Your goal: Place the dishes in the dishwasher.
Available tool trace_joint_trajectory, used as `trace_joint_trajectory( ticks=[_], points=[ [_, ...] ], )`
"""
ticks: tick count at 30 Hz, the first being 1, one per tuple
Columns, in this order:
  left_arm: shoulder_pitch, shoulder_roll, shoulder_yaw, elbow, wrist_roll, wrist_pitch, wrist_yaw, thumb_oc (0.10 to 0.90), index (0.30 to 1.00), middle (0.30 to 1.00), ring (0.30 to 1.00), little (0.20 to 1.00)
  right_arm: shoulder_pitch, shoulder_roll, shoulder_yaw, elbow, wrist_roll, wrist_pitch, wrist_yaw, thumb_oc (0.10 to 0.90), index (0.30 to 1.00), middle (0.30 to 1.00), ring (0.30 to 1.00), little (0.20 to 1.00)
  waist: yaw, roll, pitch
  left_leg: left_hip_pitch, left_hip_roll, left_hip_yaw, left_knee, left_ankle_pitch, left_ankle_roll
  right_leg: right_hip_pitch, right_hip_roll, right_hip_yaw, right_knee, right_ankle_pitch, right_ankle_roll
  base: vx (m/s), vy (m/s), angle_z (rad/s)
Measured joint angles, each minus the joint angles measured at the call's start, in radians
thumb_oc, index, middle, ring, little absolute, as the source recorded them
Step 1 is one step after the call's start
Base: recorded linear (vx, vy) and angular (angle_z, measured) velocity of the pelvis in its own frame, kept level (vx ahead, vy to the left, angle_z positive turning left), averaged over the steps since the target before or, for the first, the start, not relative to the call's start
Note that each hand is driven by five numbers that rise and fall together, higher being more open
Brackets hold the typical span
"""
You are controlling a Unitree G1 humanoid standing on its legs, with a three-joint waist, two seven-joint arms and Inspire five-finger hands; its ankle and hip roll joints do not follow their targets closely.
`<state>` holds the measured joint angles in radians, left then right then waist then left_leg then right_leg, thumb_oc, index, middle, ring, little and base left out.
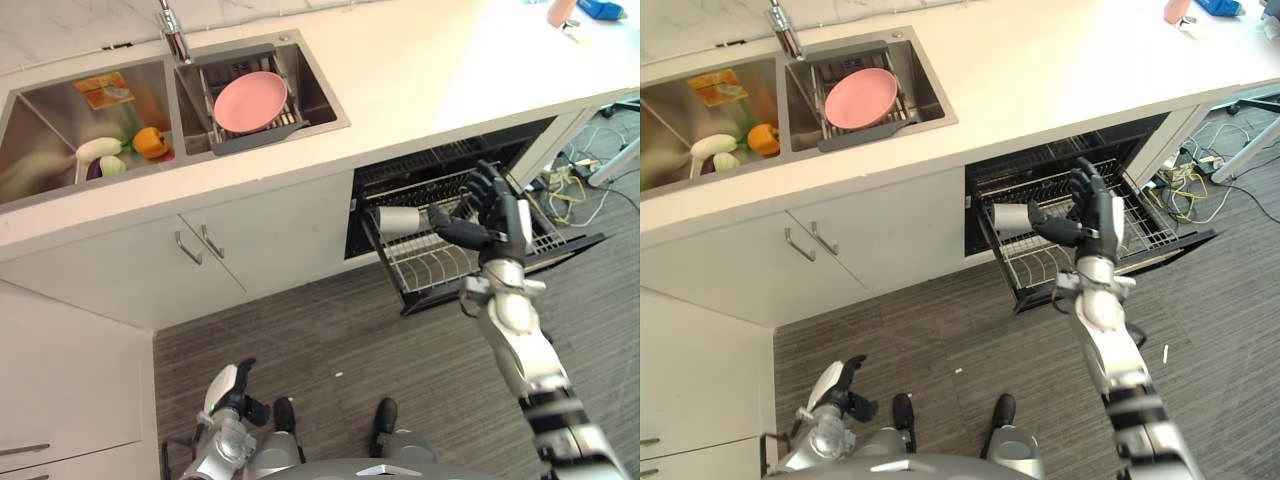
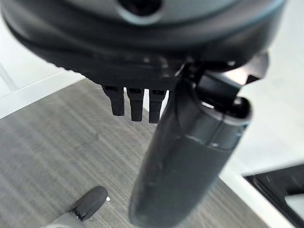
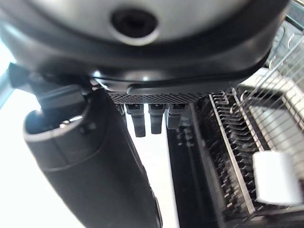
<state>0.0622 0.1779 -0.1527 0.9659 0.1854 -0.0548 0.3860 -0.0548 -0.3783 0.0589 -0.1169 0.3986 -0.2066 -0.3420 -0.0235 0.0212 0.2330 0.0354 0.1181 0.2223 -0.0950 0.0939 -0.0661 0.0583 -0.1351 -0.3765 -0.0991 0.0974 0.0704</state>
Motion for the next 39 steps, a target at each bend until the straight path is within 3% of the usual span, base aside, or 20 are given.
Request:
trace_joint_trajectory(
  ticks=[8, 10, 12, 15, 16, 18, 20, 21, 22, 23, 24, 27, 28, 29, 34, 35, 36, 37, 38, 39],
  points=[
    [0.034, -0.055, 0.179, 0.241, -0.263, -0.009, -0.024, 0.800, 0.900, 0.900, 0.900, 0.900, 0.030, -0.045, 0.018, -0.236, 0.036, -0.128, 0.111, 0.800, 0.900, 0.900, 0.900, 0.900, -0.001, 0.032, -0.081, 0.001, 0.014, -0.008, 0.007, -0.018, -0.028, 0.015, 0.015, -0.010, 0.000, -0.022, 0.002, 0.02, -0.106, 0.05],
    [0.031, -0.053, 0.235, 0.246, -0.337, -0.026, -0.015, 0.800, 0.900, 0.900, 0.900, 0.900, -0.023, -0.041, 0.063, -0.221, 0.036, -0.157, 0.107, 0.800, 0.900, 0.900, 0.900, 0.900, 0.007, 0.006, -0.077, -0.079, 0.024, -0.020, 0.142, -0.026, -0.051, -0.011, 0.029, 0.001, 0.018, -0.044, -0.016, 0.05, -0.110, 0.34],
    [-0.014, -0.056, 0.297, 0.222, -0.421, -0.068, -0.010, 0.800, 0.900, 0.900, 0.900, 0.900, -0.080, -0.105, 0.077, -0.225, 0.026, -0.152, 0.115, 0.800, 0.900, 0.900, 0.900, 0.900, 0.064, -0.026, -0.019, -0.328, 0.064, -0.067, 0.518, 0.023, -0.144, -0.051, 0.019, -0.010, 0.112, -0.109, -0.070, 0.24, 0.057, 0.76],
    [-0.014, -0.067, 0.273, 0.219, -0.444, -0.063, -0.001, 0.800, 0.900, 0.900, 0.900, 0.900, -0.060, -0.100, 0.050, -0.239, -0.026, -0.153, 0.124, 0.800, 0.900, 0.900, 0.900, 0.900, 0.082, -0.037, 0.001, -0.408, 0.086, 0.033, 0.494, -0.002, -0.125, -0.023, 0.027, -0.047, 0.060, -0.147, -0.028, 0.11, 0.054, 0.82],
    [-0.012, -0.074, 0.247, 0.242, -0.466, -0.047, 0.010, 0.800, 0.900, 0.900, 0.900, 0.900, -0.072, -0.101, 0.018, -0.237, -0.044, -0.151, 0.129, 0.800, 0.900, 0.900, 0.900, 0.900, 0.104, -0.015, 0.019, -0.399, 0.101, 0.151, 0.169, 0.029, -0.089, -0.012, 0.055, -0.083, 0.005, -0.176, -0.002, 0.15, 0.110, 0.28],
    [0.006, -0.070, 0.236, 0.260, -0.468, -0.022, 0.024, 0.800, 0.900, 0.900, 0.900, 0.900, -0.063, -0.089, 0.000, -0.212, -0.044, -0.149, 0.127, 0.800, 0.900, 0.900, 0.900, 0.900, 0.099, -0.008, 0.027, -0.383, 0.132, 0.167, 0.049, 0.052, -0.097, 0.004, 0.083, -0.063, 0.006, -0.099, -0.030, 0.40, 0.269, 0.30],
    [0.016, -0.072, 0.221, 0.265, -0.468, -0.016, 0.025, 0.800, 0.900, 0.900, 0.900, 0.900, -0.074, -0.036, 0.005, -0.162, -0.040, -0.139, 0.110, 0.800, 0.900, 0.900, 0.900, 0.900, 0.106, -0.016, 0.030, -0.348, 0.171, 0.206, 0.048, 0.010, -0.097, 0.021, 0.101, -0.063, 0.003, -0.125, -0.029, 0.33, 0.235, -0.18],
    [0.023, -0.050, 0.207, 0.264, -0.466, -0.012, 0.020, 0.800, 0.900, 0.900, 0.900, 0.900, -0.086, -0.026, 0.015, -0.152, -0.045, -0.117, 0.117, 0.800, 0.900, 0.900, 0.900, 0.900, 0.110, -0.058, 0.026, -0.299, 0.134, 0.219, 0.191, -0.051, -0.060, 0.029, 0.064, -0.056, 0.020, -0.175, 0.044, 0.18, 0.147, -0.36],
    [0.023, -0.050, 0.207, 0.264, -0.466, -0.012, 0.020, 0.800, 0.900, 0.900, 0.900, 0.900, -0.086, -0.026, 0.015, -0.152, -0.045, -0.117, 0.117, 0.800, 0.900, 0.900, 0.900, 0.900, 0.110, -0.058, 0.026, -0.299, 0.134, 0.219, 0.191, -0.051, -0.060, 0.029, 0.064, -0.056, 0.020, -0.175, 0.044, 0.36, 0.336, -0.42],
    [0.022, -0.033, 0.208, 0.261, -0.457, -0.008, 0.021, 0.800, 0.900, 0.900, 0.900, 0.900, -0.072, -0.024, -0.009, -0.150, -0.058, -0.118, 0.122, 0.800, 0.900, 0.900, 0.900, 0.900, 0.097, -0.081, 0.024, -0.176, 0.014, 0.226, 0.236, -0.089, 0.018, 0.029, 0.012, -0.048, 0.128, -0.166, 0.023, 0.26, 0.288, 0.03],
    [0.003, -0.049, 0.209, 0.270, -0.456, -0.009, 0.020, 0.800, 0.900, 0.900, 0.900, 0.900, -0.035, -0.016, -0.044, -0.175, -0.064, -0.117, 0.111, 0.800, 0.900, 0.900, 0.900, 0.900, 0.074, -0.023, -0.001, -0.047, -0.039, 0.254, 0.169, -0.128, 0.111, -0.031, -0.006, -0.036, 0.352, -0.237, 0.052, 0.26, 0.288, 0.03],
    [-0.040, -0.043, 0.202, 0.278, -0.455, -0.007, 0.018, 0.800, 0.900, 0.900, 0.900, 0.900, 0.003, 0.034, -0.079, -0.216, -0.062, -0.119, 0.094, 0.800, 0.900, 0.900, 0.900, 0.900, 0.052, -0.023, -0.006, 0.032, -0.086, 0.257, 0.051, -0.110, 0.108, -0.164, -0.100, -0.032, 0.701, -0.265, 0.054, 0.14, 0.199, 0.34],
    [-0.081, -0.001, 0.154, 0.213, -0.441, -0.029, 0.008, 0.800, 0.900, 0.900, 0.900, 0.900, 0.022, 0.042, -0.054, -0.242, -0.065, -0.119, 0.091, 0.800, 0.900, 0.900, 0.900, 0.900, 0.019, -0.077, -0.019, 0.063, -0.132, 0.226, 0.030, -0.129, 0.132, -0.369, -0.210, 0.027, 1.028, -0.208, 0.094, 0.20, 0.075, 0.30],
    [-0.143, 0.026, 0.129, 0.211, -0.427, -0.036, 0.003, 0.800, 0.900, 0.900, 0.900, 0.900, 0.000, 0.040, 0.002, -0.246, -0.068, -0.119, 0.103, 0.800, 0.900, 0.900, 0.900, 0.900, 0.001, -0.102, -0.016, 0.075, -0.142, 0.219, 0.046, -0.146, 0.139, -0.508, -0.216, 0.111, 1.106, -0.164, 0.098, 0.20, 0.075, 0.30],
    [-0.208, 0.038, 0.145, 0.210, -0.409, -0.057, -0.002, 0.800, 0.900, 0.900, 0.900, 0.900, 0.002, 0.019, 0.123, -0.243, -0.109, -0.116, 0.150, 0.800, 0.900, 0.900, 0.900, 0.900, -0.029, -0.083, -0.007, 0.184, -0.105, 0.199, 0.033, -0.156, 0.126, -0.597, -0.029, 0.242, 0.893, -0.154, 0.071, 0.25, -0.074, 0.15],
    [-0.200, 0.016, 0.184, 0.208, -0.408, -0.057, -0.003, 0.800, 0.900, 0.900, 0.900, 0.900, 0.006, -0.003, 0.115, -0.247, -0.122, -0.115, 0.157, 0.800, 0.900, 0.900, 0.900, 0.900, -0.053, -0.070, -0.015, 0.216, -0.084, 0.175, 0.034, -0.191, 0.064, -0.575, 0.082, 0.301, 0.650, -0.161, 0.056, 0.06, -0.049, 0.23],
    [-0.200, 0.016, 0.184, 0.208, -0.408, -0.057, -0.003, 0.800, 0.900, 0.900, 0.900, 0.900, 0.006, -0.003, 0.115, -0.247, -0.122, -0.115, 0.157, 0.800, 0.900, 0.900, 0.900, 0.900, -0.053, -0.070, -0.015, 0.216, -0.084, 0.175, 0.034, -0.191, 0.064, -0.575, 0.082, 0.301, 0.650, -0.161, 0.056, 0.12, -0.070, 0.90],
    [-0.194, 0.025, 0.189, 0.253, -0.406, -0.052, -0.011, 0.800, 0.900, 0.900, 0.900, 0.900, 0.075, -0.001, 0.031, -0.273, -0.124, -0.120, 0.138, 0.800, 0.900, 0.900, 0.900, 0.900, -0.053, -0.112, -0.044, 0.248, -0.093, 0.109, 0.057, -0.245, -0.023, -0.416, 0.155, 0.278, 0.192, -0.183, -0.064, 0.06, -0.020, 0.67],
    [-0.194, 0.025, 0.189, 0.253, -0.406, -0.052, -0.011, 0.800, 0.900, 0.900, 0.900, 0.900, 0.075, -0.001, 0.031, -0.273, -0.124, -0.120, 0.138, 0.800, 0.900, 0.900, 0.900, 0.900, -0.053, -0.112, -0.044, 0.248, -0.093, 0.109, 0.057, -0.245, -0.023, -0.416, 0.155, 0.278, 0.192, -0.183, -0.064, 0.17, -0.088, 1.03],
    [-0.143, -0.005, 0.175, 0.284, -0.388, -0.044, -0.021, 0.800, 0.900, 0.900, 0.900, 0.900, 0.113, 0.004, -0.041, -0.231, -0.120, -0.110, 0.117, 0.800, 0.900, 0.900, 0.900, 0.900, -0.012, -0.128, -0.051, 0.220, -0.070, 0.131, 0.252, -0.260, -0.055, -0.288, 0.134, 0.284, 0.088, -0.041, -0.225, 0.18, -0.108, 0.48]
  ],
)
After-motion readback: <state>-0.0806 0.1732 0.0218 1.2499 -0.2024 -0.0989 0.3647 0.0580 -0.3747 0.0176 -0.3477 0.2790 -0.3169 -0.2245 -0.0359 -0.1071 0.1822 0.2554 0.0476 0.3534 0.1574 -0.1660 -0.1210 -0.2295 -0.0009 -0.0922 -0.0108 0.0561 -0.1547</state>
